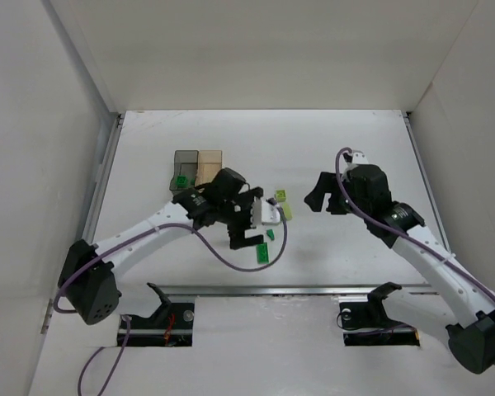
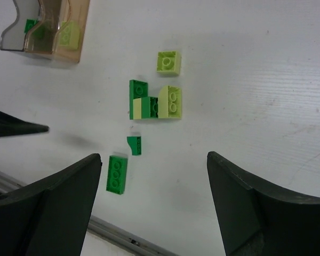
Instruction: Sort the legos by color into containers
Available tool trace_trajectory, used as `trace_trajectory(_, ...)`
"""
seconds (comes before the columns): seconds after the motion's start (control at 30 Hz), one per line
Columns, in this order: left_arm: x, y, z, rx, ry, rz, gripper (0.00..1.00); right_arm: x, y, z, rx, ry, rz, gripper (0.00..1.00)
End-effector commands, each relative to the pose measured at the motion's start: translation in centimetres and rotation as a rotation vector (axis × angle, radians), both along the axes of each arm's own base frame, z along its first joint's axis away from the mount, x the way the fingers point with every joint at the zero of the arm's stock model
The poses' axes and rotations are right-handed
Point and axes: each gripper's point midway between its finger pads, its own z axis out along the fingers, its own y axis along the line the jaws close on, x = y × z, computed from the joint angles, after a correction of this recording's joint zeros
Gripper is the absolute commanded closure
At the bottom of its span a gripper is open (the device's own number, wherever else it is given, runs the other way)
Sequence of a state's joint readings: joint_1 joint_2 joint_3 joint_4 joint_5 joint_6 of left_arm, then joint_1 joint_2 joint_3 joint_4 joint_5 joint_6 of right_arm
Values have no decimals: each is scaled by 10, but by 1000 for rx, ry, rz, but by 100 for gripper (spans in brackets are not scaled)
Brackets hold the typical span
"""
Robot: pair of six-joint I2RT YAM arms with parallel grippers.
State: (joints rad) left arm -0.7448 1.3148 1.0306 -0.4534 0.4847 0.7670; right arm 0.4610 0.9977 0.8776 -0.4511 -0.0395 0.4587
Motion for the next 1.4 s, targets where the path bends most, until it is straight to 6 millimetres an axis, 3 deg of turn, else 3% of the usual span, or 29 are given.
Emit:
trace_trajectory(0.0,-46,-5,-26,77,59,-220,1,-12,1,8,44,-13,-19,15)
trace_trajectory(0.17,-65,-24,-49,165,156,-220,1,-29,1,14,54,-21,-29,15)
trace_trajectory(0.27,-77,-24,-67,204,188,-233,1,-34,-1,16,76,-32,-43,15)
trace_trajectory(0.37,-76,-30,-84,229,193,-180,1,-36,-5,13,81,-34,-58,15)
trace_trajectory(0.43,-64,-31,-97,261,187,-92,1,-39,-5,15,79,-39,-57,15)
trace_trajectory(0.53,-35,-36,-101,238,158,57,1,-44,-8,14,88,-38,-61,15)
trace_trajectory(0.63,-22,-40,-102,225,122,118,1,-45,-9,12,88,-38,-61,15)
trace_trajectory(0.8,-24,-33,-124,280,164,168,1,-42,-7,14,94,-46,-61,15)
trace_trajectory(1.0,-43,-34,-121,255,227,95,1,-38,-4,13,88,-52,-56,15)
trace_trajectory(1.2,-38,-35,-133,266,211,97,1,-36,-4,8,70,-39,-52,15)
trace_trajectory(1.37,-36,-36,-137,277,197,68,15,-35,-5,8,66,-41,-60,15)
